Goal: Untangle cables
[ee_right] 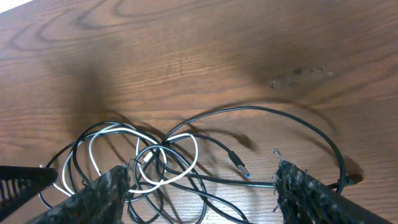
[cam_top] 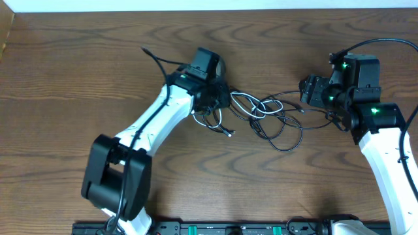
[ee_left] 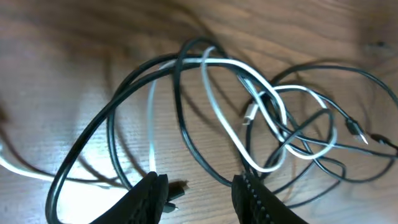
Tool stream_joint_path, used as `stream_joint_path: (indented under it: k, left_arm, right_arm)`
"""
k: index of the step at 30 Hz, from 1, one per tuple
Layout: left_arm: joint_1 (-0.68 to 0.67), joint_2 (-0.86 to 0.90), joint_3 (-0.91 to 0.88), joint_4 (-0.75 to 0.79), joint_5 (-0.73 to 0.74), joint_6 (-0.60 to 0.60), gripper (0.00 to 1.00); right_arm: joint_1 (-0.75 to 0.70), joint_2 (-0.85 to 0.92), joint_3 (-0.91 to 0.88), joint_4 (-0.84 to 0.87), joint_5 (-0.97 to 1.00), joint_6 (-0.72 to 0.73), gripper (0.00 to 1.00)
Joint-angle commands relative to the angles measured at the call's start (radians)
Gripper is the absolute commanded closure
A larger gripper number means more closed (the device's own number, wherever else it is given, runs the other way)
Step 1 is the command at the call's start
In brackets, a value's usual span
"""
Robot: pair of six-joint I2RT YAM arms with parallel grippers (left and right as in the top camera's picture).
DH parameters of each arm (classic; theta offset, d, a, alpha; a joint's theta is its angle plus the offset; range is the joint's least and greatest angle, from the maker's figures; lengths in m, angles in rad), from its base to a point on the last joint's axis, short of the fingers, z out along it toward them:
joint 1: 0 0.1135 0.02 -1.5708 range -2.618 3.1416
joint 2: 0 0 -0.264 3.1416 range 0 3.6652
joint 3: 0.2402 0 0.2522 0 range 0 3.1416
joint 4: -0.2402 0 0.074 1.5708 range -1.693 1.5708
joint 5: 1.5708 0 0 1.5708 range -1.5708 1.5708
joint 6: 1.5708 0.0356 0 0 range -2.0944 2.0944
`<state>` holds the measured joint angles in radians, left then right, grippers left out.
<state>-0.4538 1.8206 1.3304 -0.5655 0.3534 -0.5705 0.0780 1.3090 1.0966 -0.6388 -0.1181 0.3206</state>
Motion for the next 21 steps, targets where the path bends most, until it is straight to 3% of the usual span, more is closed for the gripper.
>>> stream_joint_path:
  k: [1, 14, 21]
  left_arm:
    - [-0.011, -0.001, 0.009, -0.019, -0.083, -0.095, 0.61]
    - [-0.093, 0.045, 0.009, -0.034, -0.187, -0.197, 0.62]
    - [-0.093, 0.127, 0.009, 0.061, -0.186, -0.223, 0.62]
  right_arm:
    - [0.006, 0.000, 0.020, -0.002, 0.011, 0.000, 0.27]
    - [0.006, 0.000, 0.020, -0.004, 0.012, 0.000, 0.27]
    - [0.006, 0.000, 0.020, -0.009, 0.012, 0.000, 0.27]
